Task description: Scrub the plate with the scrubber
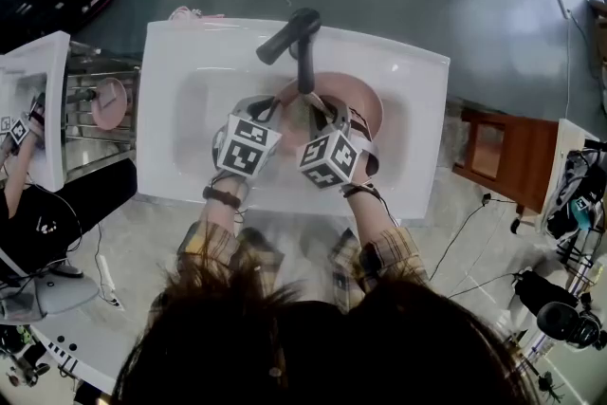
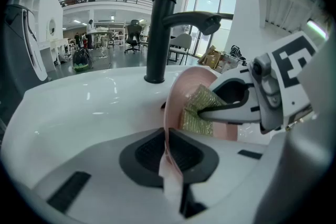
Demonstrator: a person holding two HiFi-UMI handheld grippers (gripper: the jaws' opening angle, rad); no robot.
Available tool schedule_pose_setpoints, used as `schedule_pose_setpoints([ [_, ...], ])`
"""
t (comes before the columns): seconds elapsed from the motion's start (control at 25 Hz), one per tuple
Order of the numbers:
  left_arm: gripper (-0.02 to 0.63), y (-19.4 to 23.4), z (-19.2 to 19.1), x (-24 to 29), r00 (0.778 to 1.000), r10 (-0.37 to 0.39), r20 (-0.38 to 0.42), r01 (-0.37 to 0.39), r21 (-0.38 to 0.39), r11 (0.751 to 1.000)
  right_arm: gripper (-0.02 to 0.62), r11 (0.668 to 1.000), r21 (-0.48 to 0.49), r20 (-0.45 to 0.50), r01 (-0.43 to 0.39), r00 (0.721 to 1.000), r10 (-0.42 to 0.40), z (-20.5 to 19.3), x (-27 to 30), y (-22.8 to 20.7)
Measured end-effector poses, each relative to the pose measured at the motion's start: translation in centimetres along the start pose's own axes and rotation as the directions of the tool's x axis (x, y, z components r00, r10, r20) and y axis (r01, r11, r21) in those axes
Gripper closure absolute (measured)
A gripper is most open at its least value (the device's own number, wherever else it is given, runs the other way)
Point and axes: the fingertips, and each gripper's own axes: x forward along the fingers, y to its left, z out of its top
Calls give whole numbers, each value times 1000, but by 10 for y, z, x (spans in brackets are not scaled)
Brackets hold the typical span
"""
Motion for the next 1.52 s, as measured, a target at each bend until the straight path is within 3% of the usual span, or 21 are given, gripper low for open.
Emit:
schedule_pose_setpoints([
  [0.24,581,2,-2,2,1000,-2,-7,2,0,1000,517,995,-65,-34,-74,997,72,-11,4,30],
  [0.48,581,5,-3,3,1000,-6,-6,6,-2,1000,517,985,-75,-108,-154,983,146,-46,1,46],
  [0.88,581,2,-6,7,1000,-17,3,17,-11,1000,514,986,-32,-179,-163,972,155,-93,-13,19],
  [1.32,578,-4,-9,6,999,-34,-9,33,-13,999,512,984,-179,-164,3,986,-33,-97,-29,-38],
  [1.52,578,-4,-11,7,999,-34,-15,34,-17,999,511,984,-156,-112,82,989,-100,-74,-27,-64],
])
